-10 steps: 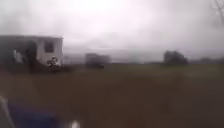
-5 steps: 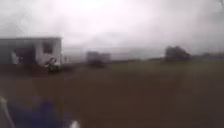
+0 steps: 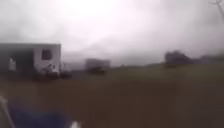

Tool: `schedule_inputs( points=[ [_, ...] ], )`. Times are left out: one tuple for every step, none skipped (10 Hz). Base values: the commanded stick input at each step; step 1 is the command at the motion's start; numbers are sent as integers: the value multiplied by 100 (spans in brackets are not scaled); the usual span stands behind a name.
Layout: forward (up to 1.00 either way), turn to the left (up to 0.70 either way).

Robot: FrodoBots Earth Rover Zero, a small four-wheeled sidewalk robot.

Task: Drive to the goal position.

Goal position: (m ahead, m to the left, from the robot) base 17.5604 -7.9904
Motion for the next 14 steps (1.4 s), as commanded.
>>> schedule_inputs(
  points=[
    [70, 0],
    [70, 0],
    [70, 0],
    [70, 0],
    [70, 0],
    [70, 0],
    [70, 0],
    [70, 0],
    [70, 0],
    [70, 0],
    [70, 0],
    [70, 0],
    [70, 0],
    [70, 0]
  ],
)
